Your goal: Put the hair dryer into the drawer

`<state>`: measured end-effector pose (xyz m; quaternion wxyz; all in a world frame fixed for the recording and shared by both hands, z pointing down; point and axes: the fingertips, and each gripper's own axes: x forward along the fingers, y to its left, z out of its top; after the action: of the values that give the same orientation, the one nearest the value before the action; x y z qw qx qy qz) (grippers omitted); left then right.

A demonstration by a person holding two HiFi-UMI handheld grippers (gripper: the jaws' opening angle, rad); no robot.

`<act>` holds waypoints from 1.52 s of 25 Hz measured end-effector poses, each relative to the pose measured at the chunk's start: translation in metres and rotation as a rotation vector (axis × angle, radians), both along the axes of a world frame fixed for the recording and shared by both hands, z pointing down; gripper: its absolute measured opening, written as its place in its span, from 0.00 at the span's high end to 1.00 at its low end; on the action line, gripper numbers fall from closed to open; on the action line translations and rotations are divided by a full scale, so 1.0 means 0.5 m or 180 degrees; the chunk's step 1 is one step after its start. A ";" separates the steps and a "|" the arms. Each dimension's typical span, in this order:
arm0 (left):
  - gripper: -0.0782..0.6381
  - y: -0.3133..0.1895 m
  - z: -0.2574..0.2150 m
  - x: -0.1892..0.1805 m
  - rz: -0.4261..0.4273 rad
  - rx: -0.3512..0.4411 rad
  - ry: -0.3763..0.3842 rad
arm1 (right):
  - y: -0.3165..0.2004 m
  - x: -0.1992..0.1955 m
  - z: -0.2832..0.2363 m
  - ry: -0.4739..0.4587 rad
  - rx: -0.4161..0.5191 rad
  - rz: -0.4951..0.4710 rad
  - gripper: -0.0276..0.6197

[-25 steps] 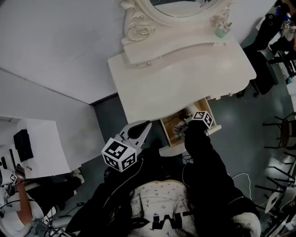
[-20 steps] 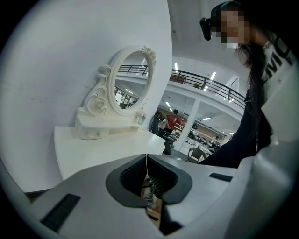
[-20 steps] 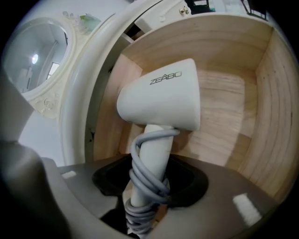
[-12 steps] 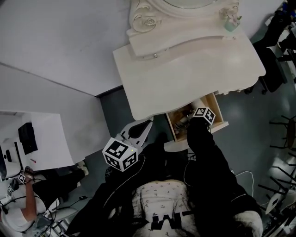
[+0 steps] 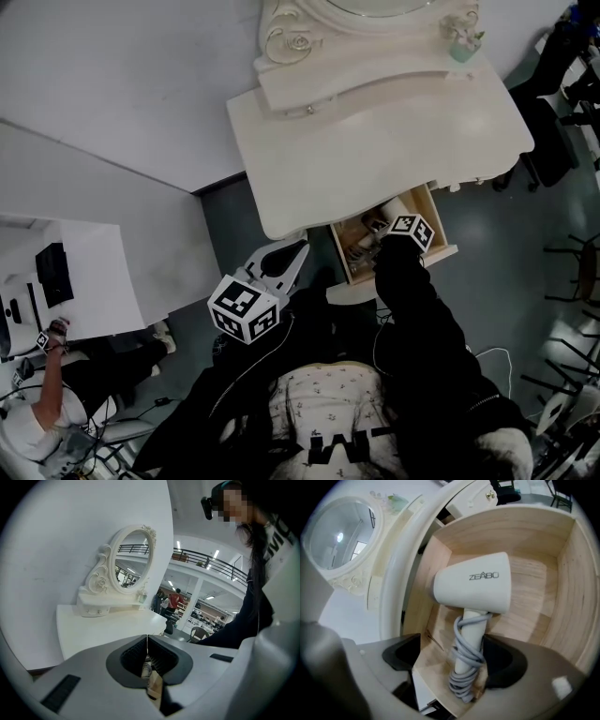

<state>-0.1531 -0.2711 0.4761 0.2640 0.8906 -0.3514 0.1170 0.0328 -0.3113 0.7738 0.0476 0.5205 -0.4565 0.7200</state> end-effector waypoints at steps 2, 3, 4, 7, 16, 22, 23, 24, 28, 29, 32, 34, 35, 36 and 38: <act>0.89 0.004 -0.003 0.011 0.0010 0.0013 0.0011 | 0.003 0.002 -0.028 -0.0058 0.0040 -0.0036 0.32; 0.89 0.007 -0.005 0.018 0.0022 0.0022 0.0017 | 0.004 0.002 -0.044 -0.0116 0.0078 -0.0045 0.32; 0.89 0.009 -0.006 0.026 0.0040 0.0032 0.0022 | 0.004 0.002 -0.063 -0.0194 0.0133 -0.0035 0.32; 0.89 0.018 -0.011 0.052 0.0105 0.0058 0.0036 | -0.001 0.000 -0.132 -0.0474 0.0402 0.0023 0.32; 0.89 0.043 -0.027 0.141 0.0271 0.0123 0.0066 | 0.015 -0.016 -0.356 -0.0759 0.1421 -0.0451 0.32; 0.89 0.069 -0.037 0.206 0.0361 0.0173 0.0068 | 0.068 0.006 -0.461 -0.0842 0.1884 -0.0557 0.33; 0.89 0.073 -0.039 0.216 0.0379 0.0183 0.0065 | 0.078 0.010 -0.474 -0.0853 0.1940 -0.0580 0.33; 0.89 0.078 -0.041 0.226 0.0394 0.0194 0.0063 | 0.087 0.014 -0.487 -0.0851 0.1996 -0.0604 0.33; 0.89 0.100 -0.050 0.258 0.0426 0.0239 0.0058 | 0.124 0.039 -0.522 -0.0722 0.2190 -0.0725 0.34; 0.89 0.105 -0.051 0.264 0.0429 0.0250 0.0056 | 0.133 0.045 -0.527 -0.0668 0.2231 -0.0763 0.34; 0.89 0.122 -0.057 0.282 0.0423 0.0283 0.0052 | 0.160 0.062 -0.541 -0.0503 0.2341 -0.0878 0.37; 0.89 0.133 -0.061 0.294 0.0406 0.0308 0.0052 | 0.178 0.073 -0.547 -0.0414 0.2395 -0.0952 0.43; 0.89 0.139 -0.063 0.300 0.0393 0.0319 0.0053 | 0.187 0.078 -0.548 -0.0373 0.2418 -0.1000 0.46; 0.89 0.145 -0.065 0.306 0.0376 0.0329 0.0054 | 0.196 0.082 -0.551 -0.0334 0.2449 -0.1055 0.49; 0.89 0.160 -0.067 0.318 0.0337 0.0348 0.0051 | 0.212 0.090 -0.560 -0.0250 0.2526 -0.1168 0.59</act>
<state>0.0059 -0.1911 0.4427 0.2113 0.9219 -0.3076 0.1043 0.0777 -0.2055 0.4940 -0.0464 0.3809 -0.7842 0.4877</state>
